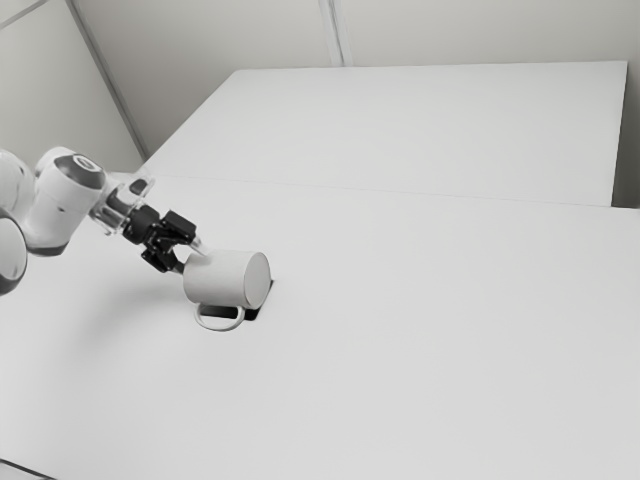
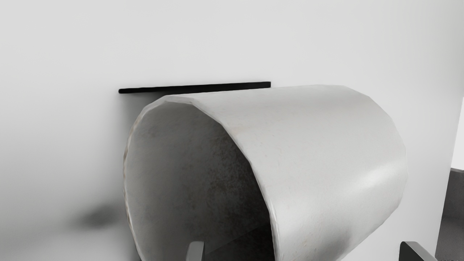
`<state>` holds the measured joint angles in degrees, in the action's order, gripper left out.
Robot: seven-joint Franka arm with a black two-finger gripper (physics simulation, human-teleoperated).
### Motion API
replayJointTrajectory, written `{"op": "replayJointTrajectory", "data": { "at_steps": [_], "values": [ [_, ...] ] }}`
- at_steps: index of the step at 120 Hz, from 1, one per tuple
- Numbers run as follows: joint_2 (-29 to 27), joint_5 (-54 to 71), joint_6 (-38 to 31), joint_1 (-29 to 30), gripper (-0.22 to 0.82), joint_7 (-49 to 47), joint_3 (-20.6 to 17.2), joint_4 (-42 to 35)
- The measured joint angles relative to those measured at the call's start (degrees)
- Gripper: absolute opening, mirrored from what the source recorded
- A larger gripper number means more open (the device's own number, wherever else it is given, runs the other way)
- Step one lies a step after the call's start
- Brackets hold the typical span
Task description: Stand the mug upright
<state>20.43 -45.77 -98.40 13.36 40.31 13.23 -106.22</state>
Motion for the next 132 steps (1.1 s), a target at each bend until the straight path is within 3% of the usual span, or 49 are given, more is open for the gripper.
{"op": "replayJointTrajectory", "data": {
  "at_steps": [22,59,95,111,132],
  "values": [
    [-2.1,-3.0,-2.3,-0.9,0.56,2.1,-0.1,-5.2],
    [-4.8,-4.3,-3.9,-4.1,0.31,3.8,-0.3,-5.2],
    [-3.3,-4.8,-5.3,-9.1,0.16,3.3,-0.6,-1.2],
    [-2.8,-5.1,-5.9,-9.3,-0.01,2.8,-0.8,-1.0],
    [-2.7,-5.7,-6.3,-9.4,-0.12,2.1,-1.3,0.6]
  ]
}}
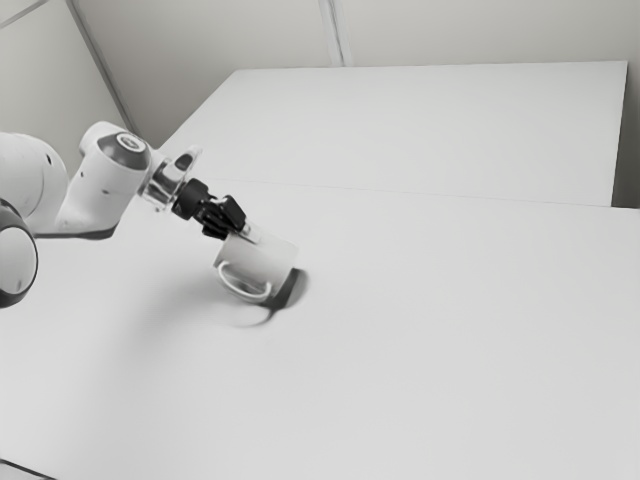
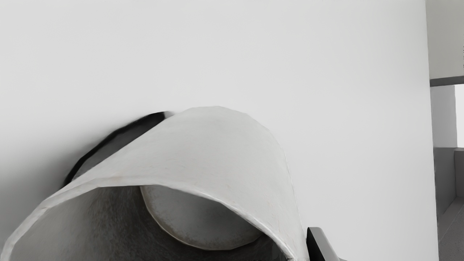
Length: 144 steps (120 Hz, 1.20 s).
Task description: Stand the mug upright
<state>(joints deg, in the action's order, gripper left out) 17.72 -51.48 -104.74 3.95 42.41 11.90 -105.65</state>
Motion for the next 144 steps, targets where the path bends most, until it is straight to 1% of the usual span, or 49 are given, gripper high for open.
{"op": "replayJointTrajectory", "data": {
  "at_steps": [13,37,56,76,96,107,123,132,144],
  "values": [
    [-0.1,0.2,0.2,0.1,-0.15,-1.0,0.0,1.0],
    [-0.6,0.7,0.7,0.2,-0.17,-3.8,0.1,1.2],
    [-3.2,4.3,0.5,-0.1,-0.17,-5.8,0.1,1.1],
    [-9.3,19.7,-2.0,-3.8,-0.18,-10.1,-0.2,-0.4],
    [-14.7,36.7,-3.2,-8.2,-0.18,-15.9,-0.5,-5.5],
    [-15.0,46.3,-3.7,-10.1,-0.18,-19.6,-2.3,-6.3],
    [-14.4,54.3,-5.4,-13.4,-0.18,-24.6,-2.8,-6.7],
    [-14.0,56.4,-6.7,-13.2,-0.18,-27.0,-2.9,-7.0],
    [-13.3,57.0,-7.9,-11.5,-0.18,-30.0,-3.3,-7.1]
  ]
}}
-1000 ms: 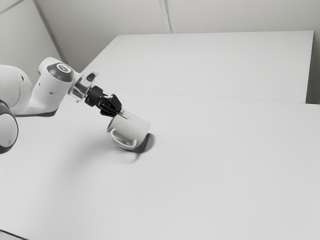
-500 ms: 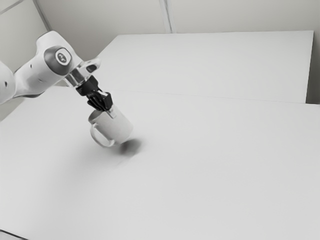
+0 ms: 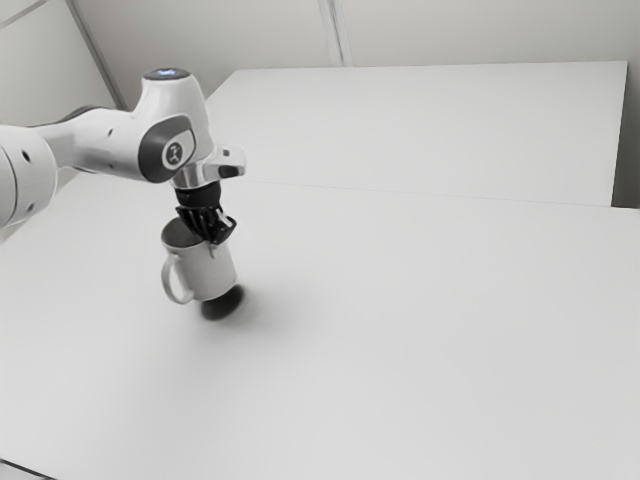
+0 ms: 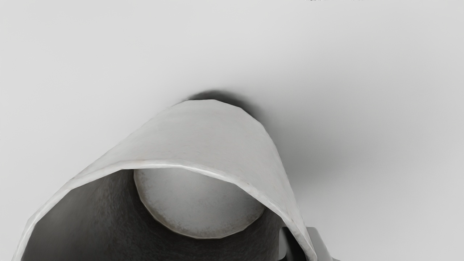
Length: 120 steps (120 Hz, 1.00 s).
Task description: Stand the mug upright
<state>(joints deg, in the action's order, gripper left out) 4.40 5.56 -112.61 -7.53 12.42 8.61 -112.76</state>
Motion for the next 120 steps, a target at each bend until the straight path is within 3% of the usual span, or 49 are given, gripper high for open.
{"op": "replayJointTrajectory", "data": {
  "at_steps": [28,120],
  "values": [
    [1.8,-1.1,-1.5,-4.3,-0.18,-5.9,-0.2,0.4],
    [5.8,-7.8,-5.8,-6.4,-0.17,-16.7,-0.2,0.5]
  ]
}}
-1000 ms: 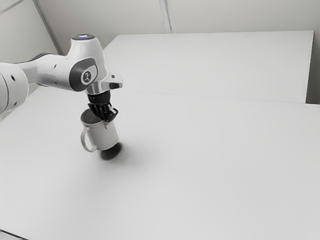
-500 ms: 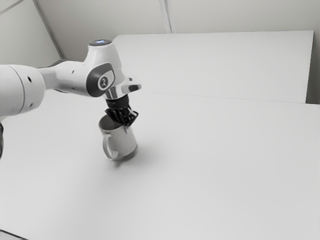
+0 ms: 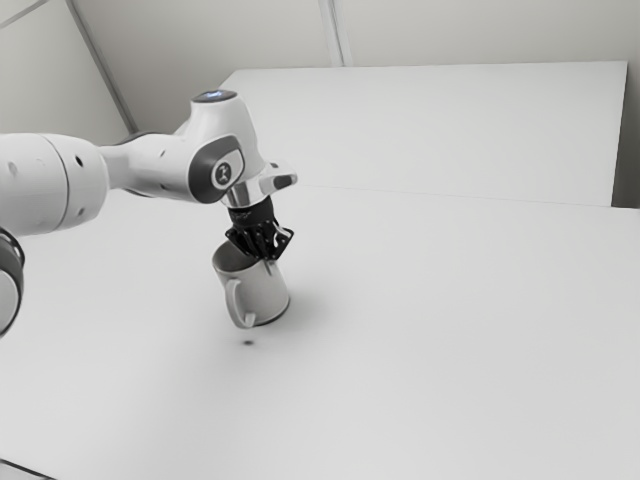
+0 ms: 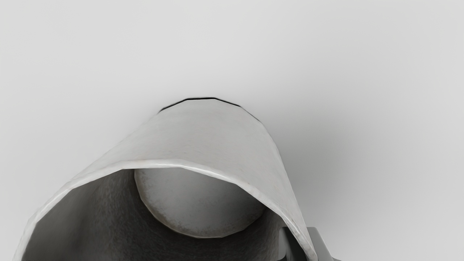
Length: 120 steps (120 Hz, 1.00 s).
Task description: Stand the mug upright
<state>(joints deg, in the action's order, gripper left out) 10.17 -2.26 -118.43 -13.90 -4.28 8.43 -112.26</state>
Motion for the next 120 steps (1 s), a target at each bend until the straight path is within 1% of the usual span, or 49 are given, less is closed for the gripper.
{"op": "replayJointTrajectory", "data": {
  "at_steps": [3,7,19,27,35,45,58,69,84,91,96,101,105,112,120],
  "values": [
    [0.1,0.0,0.0,0.0,-0.16,-0.2,0.0,0.0],
    [0.1,-0.1,-0.1,0.0,-0.11,-0.4,0.0,0.0],
    [0.1,-0.2,-0.1,0.0,0.12,-0.9,0.0,0.0],
    [0.0,-0.3,-0.1,0.0,0.23,-1.2,0.0,0.0],
    [-0.5,-0.3,-0.1,0.1,0.32,-1.4,0.0,0.1],
    [-1.7,-0.1,0.2,0.3,0.39,-1.6,-0.1,1.9],
    [-2.2,0.4,1.4,0.9,0.46,-1.0,-0.3,5.9],
    [-2.2,0.6,3.1,4.2,0.50,0.8,-2.2,10.6],
    [-4.7,0.6,5.2,5.6,0.54,4.7,-0.7,13.8],
    [-6.2,0.6,7.3,7.1,0.55,6.4,-1.1,14.3],
    [-6.4,0.6,9.2,9.1,0.56,7.6,-2.4,15.9],
    [-5.7,0.6,11.7,11.8,0.56,8.6,-4.8,19.2],
    [-4.8,0.6,13.7,13.0,0.57,9.4,-5.9,21.9],
    [-3.8,0.6,17.1,13.7,0.57,10.7,-6.7,25.8],
    [-3.4,0.6,20.0,13.8,0.58,12.0,-7.0,27.5]
  ]
}}
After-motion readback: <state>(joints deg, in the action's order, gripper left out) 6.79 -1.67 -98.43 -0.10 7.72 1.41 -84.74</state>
